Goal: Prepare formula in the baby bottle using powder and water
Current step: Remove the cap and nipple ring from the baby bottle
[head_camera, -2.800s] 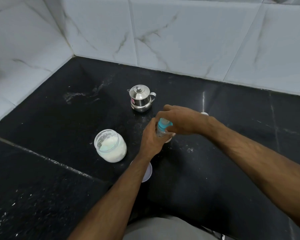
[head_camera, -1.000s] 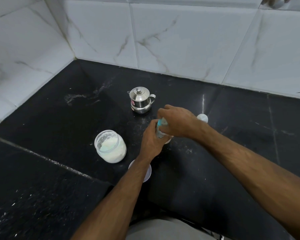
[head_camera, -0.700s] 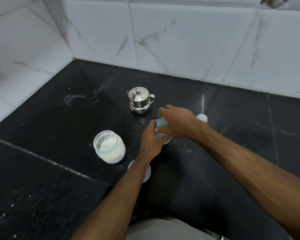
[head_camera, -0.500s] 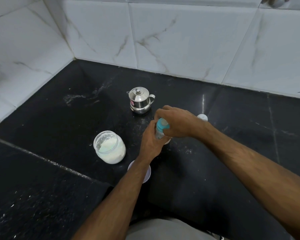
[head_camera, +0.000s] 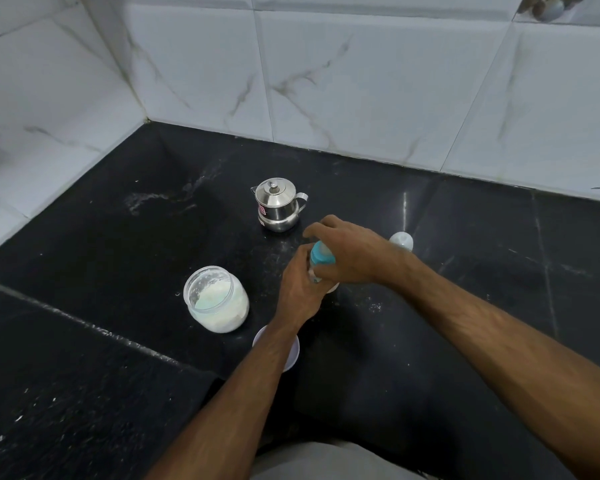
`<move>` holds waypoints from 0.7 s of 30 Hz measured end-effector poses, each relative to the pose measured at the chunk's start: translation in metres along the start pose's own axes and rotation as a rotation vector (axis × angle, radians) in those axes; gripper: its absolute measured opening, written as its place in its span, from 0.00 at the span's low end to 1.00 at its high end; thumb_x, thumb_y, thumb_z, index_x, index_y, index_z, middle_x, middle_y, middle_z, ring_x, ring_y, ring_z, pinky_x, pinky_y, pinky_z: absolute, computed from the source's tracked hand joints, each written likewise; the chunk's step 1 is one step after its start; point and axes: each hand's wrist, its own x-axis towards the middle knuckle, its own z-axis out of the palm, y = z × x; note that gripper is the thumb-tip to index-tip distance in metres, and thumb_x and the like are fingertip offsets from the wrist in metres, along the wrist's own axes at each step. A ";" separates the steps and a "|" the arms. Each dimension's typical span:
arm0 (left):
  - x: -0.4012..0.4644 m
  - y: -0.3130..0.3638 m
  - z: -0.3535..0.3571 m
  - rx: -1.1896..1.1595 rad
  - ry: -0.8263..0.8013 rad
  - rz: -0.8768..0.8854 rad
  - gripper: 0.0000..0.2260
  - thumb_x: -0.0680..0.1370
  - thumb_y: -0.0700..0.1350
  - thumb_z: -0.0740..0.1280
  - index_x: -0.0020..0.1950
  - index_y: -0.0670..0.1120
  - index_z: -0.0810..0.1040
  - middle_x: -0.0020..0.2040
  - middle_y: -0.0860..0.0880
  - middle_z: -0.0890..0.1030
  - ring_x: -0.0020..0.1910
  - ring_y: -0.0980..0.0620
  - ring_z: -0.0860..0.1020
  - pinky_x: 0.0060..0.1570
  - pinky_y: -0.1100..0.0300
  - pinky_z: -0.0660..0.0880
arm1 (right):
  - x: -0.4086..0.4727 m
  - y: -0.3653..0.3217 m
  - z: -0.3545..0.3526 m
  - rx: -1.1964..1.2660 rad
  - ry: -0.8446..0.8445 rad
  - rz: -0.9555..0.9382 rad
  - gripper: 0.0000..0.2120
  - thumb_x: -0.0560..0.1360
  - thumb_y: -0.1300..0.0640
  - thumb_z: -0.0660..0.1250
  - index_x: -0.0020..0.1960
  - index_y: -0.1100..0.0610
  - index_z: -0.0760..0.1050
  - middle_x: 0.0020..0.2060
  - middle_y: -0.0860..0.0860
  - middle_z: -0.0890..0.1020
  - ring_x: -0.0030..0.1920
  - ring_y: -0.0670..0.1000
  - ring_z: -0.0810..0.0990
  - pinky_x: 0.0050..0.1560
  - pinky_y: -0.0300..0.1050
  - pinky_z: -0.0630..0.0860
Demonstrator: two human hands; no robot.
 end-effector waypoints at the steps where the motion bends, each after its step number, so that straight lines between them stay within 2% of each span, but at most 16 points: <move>1: 0.000 0.000 0.000 -0.004 -0.002 -0.002 0.26 0.71 0.49 0.75 0.66 0.51 0.68 0.60 0.52 0.76 0.60 0.53 0.75 0.61 0.51 0.75 | 0.001 0.000 0.003 -0.036 0.035 0.018 0.30 0.73 0.44 0.71 0.70 0.50 0.66 0.63 0.50 0.72 0.56 0.50 0.76 0.54 0.46 0.77; 3: 0.000 -0.001 0.000 -0.026 -0.003 0.004 0.24 0.71 0.50 0.75 0.64 0.52 0.69 0.58 0.53 0.77 0.58 0.54 0.77 0.59 0.52 0.76 | 0.002 0.001 0.006 -0.095 0.083 0.045 0.27 0.73 0.42 0.69 0.67 0.51 0.69 0.60 0.50 0.74 0.52 0.49 0.77 0.50 0.44 0.77; 5: 0.000 -0.003 -0.001 -0.035 -0.002 0.010 0.24 0.71 0.50 0.75 0.63 0.53 0.70 0.57 0.55 0.78 0.57 0.55 0.77 0.59 0.52 0.77 | 0.003 0.001 0.006 -0.102 0.064 0.045 0.24 0.73 0.45 0.70 0.66 0.52 0.70 0.59 0.49 0.75 0.52 0.49 0.77 0.50 0.43 0.76; 9: -0.001 -0.001 -0.001 -0.040 -0.005 0.004 0.28 0.72 0.48 0.75 0.68 0.51 0.67 0.59 0.58 0.73 0.61 0.57 0.74 0.62 0.57 0.72 | 0.000 0.004 -0.002 0.010 -0.040 0.005 0.26 0.72 0.53 0.73 0.68 0.50 0.69 0.62 0.48 0.73 0.58 0.50 0.75 0.57 0.48 0.77; 13: -0.001 0.000 -0.001 -0.017 -0.009 0.010 0.26 0.72 0.49 0.74 0.67 0.52 0.68 0.60 0.55 0.75 0.61 0.54 0.75 0.61 0.55 0.74 | -0.002 0.006 0.001 0.024 0.038 0.009 0.32 0.72 0.46 0.72 0.72 0.48 0.64 0.65 0.49 0.70 0.57 0.49 0.75 0.55 0.46 0.78; 17: -0.001 -0.002 -0.001 -0.017 -0.007 0.013 0.24 0.72 0.49 0.74 0.64 0.54 0.69 0.58 0.55 0.75 0.60 0.54 0.75 0.61 0.54 0.75 | -0.001 0.005 0.004 -0.019 0.027 0.034 0.24 0.74 0.50 0.71 0.68 0.51 0.68 0.60 0.50 0.74 0.54 0.49 0.76 0.53 0.44 0.77; 21: -0.002 -0.001 -0.002 -0.043 -0.006 0.014 0.24 0.72 0.48 0.75 0.61 0.58 0.66 0.52 0.63 0.74 0.54 0.62 0.75 0.53 0.67 0.71 | -0.001 0.006 -0.002 0.032 -0.045 -0.017 0.26 0.73 0.56 0.72 0.69 0.51 0.68 0.64 0.50 0.72 0.60 0.52 0.75 0.58 0.46 0.76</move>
